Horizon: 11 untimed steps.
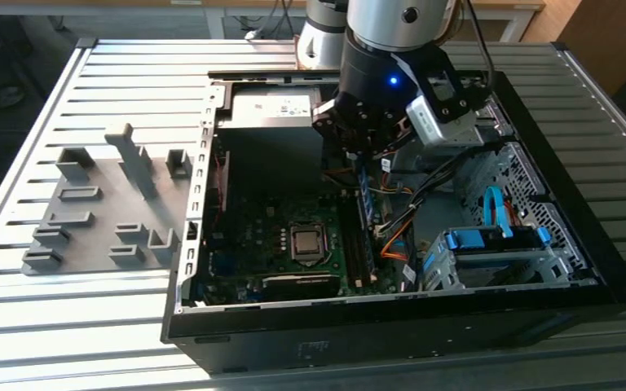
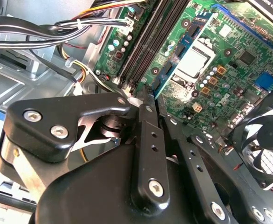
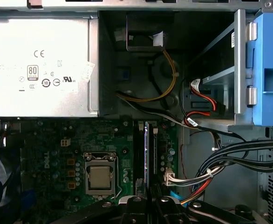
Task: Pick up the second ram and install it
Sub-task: 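Insert the second ram into the second slot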
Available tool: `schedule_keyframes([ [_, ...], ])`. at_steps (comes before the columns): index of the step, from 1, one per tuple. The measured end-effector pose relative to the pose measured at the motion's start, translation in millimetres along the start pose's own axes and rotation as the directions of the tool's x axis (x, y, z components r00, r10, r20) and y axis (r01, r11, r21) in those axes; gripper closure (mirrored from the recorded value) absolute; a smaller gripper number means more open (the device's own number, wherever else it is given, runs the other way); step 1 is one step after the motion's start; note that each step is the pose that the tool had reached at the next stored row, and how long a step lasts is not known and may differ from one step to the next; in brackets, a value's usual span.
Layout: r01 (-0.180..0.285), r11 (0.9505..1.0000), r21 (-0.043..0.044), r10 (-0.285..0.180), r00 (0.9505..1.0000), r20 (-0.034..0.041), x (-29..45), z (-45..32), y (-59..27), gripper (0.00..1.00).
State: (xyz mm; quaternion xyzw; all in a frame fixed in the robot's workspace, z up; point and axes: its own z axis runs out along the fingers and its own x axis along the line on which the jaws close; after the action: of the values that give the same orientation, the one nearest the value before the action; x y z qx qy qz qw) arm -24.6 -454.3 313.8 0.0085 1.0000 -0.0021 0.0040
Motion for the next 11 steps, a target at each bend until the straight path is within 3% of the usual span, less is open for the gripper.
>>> schedule_keyframes([
  [11, 0.000, 1.0000, -0.0025, 0.000, 1.0000, -0.0011, 0.0, 8.3, -0.1, 0.86],
])
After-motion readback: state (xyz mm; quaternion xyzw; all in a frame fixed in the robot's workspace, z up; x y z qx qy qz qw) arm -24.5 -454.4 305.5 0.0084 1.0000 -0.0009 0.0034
